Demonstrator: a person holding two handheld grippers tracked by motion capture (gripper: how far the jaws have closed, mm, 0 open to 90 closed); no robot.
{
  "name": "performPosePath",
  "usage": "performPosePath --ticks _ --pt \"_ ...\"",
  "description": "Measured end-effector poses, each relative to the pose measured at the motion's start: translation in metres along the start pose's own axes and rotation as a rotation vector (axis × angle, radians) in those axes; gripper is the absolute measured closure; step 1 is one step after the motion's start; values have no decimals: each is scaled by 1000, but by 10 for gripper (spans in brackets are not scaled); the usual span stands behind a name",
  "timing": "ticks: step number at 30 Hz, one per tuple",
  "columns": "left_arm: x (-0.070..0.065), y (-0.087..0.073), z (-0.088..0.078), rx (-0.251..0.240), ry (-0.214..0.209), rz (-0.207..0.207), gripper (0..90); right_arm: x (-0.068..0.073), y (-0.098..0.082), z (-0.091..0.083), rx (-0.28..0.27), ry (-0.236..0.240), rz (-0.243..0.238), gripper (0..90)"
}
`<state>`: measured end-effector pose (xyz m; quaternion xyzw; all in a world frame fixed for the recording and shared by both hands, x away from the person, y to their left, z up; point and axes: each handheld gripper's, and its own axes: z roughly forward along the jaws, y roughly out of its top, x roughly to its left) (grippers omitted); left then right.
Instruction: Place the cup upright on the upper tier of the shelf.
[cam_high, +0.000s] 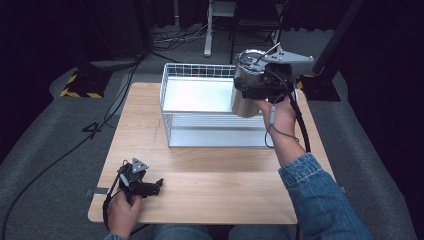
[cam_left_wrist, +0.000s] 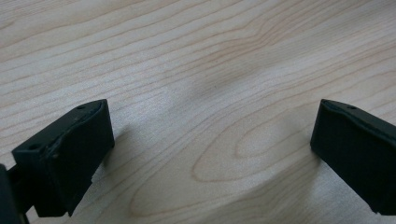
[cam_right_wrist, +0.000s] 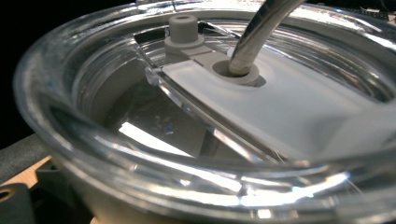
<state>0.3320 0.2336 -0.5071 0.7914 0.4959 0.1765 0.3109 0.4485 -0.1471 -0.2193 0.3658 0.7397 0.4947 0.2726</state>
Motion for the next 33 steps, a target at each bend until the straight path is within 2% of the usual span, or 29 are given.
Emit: performPosePath --ticks 7,14,18,20,30,33 --pt "0 0 0 -1 0 -2 0 -6 14 18 8 -27 29 37" --pt "0 0 0 1 0 0 0 -14 19 37 12 -40 38 36" --pt "0 0 0 0 0 -2 0 -18 19 45 14 -43 34 36" --pt "0 0 0 0 -1 -2 0 -23 17 51 22 -41 47 35" --pt "0 0 0 0 -1 -2 0 -27 10 60 23 -29 66 34" --pt "0 0 0 0 -1 -2 0 -28 7 63 40 -30 72 34"
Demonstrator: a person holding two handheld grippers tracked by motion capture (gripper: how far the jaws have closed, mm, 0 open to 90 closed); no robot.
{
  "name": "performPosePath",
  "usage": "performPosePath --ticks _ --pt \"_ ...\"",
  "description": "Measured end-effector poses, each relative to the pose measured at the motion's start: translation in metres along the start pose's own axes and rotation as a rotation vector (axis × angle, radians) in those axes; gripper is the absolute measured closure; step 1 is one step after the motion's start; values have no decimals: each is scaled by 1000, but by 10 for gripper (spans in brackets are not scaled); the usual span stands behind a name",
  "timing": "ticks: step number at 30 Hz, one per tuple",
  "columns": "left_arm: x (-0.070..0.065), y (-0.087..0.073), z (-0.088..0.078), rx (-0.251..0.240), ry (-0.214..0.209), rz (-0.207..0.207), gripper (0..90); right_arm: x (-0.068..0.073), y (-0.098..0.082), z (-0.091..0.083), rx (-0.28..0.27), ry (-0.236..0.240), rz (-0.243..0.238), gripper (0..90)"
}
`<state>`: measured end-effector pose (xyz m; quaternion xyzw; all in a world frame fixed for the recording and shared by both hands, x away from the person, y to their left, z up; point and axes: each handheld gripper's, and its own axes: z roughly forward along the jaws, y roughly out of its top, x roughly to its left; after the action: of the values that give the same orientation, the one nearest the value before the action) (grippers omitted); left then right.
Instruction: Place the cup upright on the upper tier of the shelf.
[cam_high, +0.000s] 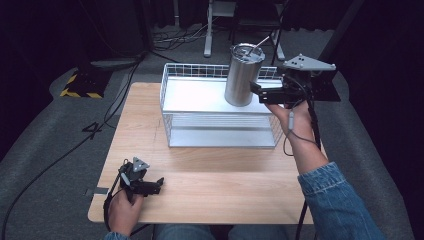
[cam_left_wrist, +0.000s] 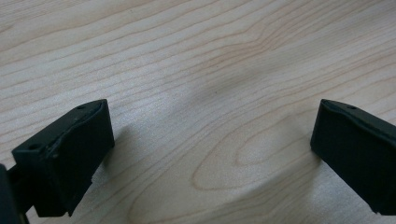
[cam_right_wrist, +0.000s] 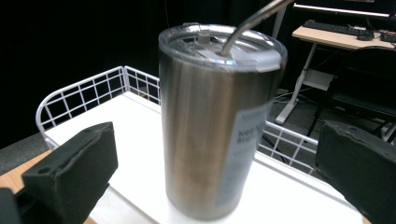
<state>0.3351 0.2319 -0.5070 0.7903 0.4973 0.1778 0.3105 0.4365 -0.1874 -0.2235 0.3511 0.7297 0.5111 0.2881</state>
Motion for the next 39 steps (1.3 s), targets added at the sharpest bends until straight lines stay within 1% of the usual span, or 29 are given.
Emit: performPosePath --ticks 1,3,4,8,9,12,13,14,17,20,27,30,31,32,36,39 --pt "0 0 0 0 0 0 0 -2 -3 -7 -5 5 0 0" --pt "0 0 0 0 0 0 0 -4 -6 -14 -8 4 0 0" --pt "0 0 0 0 0 0 0 -4 -6 -14 -8 4 0 0" --pt "0 0 0 0 1 1 0 -8 -12 -30 -17 1 -1 0" --pt "0 0 0 0 1 1 0 -10 -15 -37 -18 -5 -4 0" --pt "0 0 0 0 1 1 0 -13 -20 -43 -16 -11 -4 0" --pt "0 0 0 0 0 0 0 -17 -25 -49 -14 -20 0 0" --pt "0 0 0 0 0 0 0 -17 -25 -49 -14 -20 0 0" --pt "0 0 0 0 0 0 0 -21 -35 -57 -16 -45 -3 0" --pt "0 1 0 1 1 4 0 -27 -45 -65 -16 -57 -5 0" --pt "0 1 1 2 1 -1 0 -39 -71 -79 15 -78 13 0" --pt "0 1 1 0 1 -2 0 -44 -85 -83 34 -85 31 0" --pt "0 1 1 0 1 -2 0 -48 -94 -85 49 -95 40 0" --pt "0 1 1 0 1 -3 0 -48 -94 -85 49 -95 40 0" --pt "0 1 1 -1 1 -3 0 -55 -113 -89 82 -115 51 0" --pt "0 1 1 0 1 -2 0 -60 -128 -91 103 -115 74 0"
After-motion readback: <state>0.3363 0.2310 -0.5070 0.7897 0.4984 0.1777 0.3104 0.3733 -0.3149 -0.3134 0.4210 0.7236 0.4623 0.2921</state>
